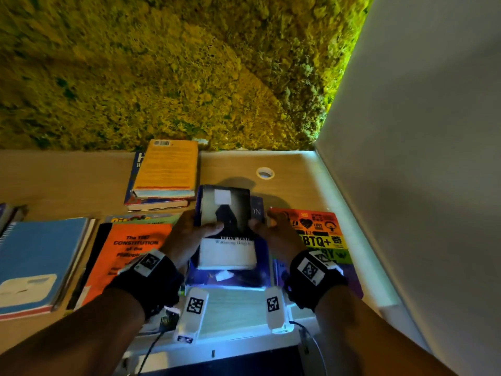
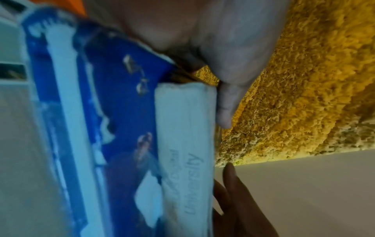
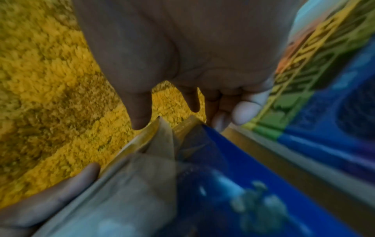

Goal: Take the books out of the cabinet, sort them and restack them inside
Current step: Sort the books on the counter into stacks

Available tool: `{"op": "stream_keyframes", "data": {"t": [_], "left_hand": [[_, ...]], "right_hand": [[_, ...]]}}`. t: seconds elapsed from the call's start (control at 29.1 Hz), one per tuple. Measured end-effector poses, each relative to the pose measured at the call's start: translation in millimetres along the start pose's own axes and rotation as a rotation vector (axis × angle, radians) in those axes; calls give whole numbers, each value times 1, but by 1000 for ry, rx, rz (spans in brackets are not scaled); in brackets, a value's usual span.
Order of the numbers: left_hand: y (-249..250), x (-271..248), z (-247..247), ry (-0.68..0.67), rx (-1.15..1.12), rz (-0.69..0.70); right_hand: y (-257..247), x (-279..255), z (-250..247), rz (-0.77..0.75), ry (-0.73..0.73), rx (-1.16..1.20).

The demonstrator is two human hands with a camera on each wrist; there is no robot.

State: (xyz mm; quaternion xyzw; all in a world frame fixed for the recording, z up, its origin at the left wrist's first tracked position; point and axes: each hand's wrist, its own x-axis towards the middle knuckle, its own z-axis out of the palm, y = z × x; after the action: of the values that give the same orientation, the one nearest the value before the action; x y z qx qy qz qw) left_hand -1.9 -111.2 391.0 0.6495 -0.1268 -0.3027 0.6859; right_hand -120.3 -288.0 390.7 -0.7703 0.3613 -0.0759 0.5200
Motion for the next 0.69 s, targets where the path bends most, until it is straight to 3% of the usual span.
{"op": "stream_keyframes", "data": {"t": [0.14,0.24,0.38,0.48,0.55,0.69], "left_hand": [[6,7,42,-141,-207,-68],[-2,15,89,-228,-169,-75],[-23,30,140,-275,90,-120],[-40,41,152,-255,558,-184],[-51,41,155,-292,774,-116],[-62,32,154,-267,861,-13]], "right_hand": [[-14,-7,-41,-106,13,55],[-5,-12,-78,-45,102,46],[40,-8,-113,81,229,32],[67,-4,-118,98,263,-110],[83,7,-114,133,249,-181],[98,15,-106,285,174,-317]]}}
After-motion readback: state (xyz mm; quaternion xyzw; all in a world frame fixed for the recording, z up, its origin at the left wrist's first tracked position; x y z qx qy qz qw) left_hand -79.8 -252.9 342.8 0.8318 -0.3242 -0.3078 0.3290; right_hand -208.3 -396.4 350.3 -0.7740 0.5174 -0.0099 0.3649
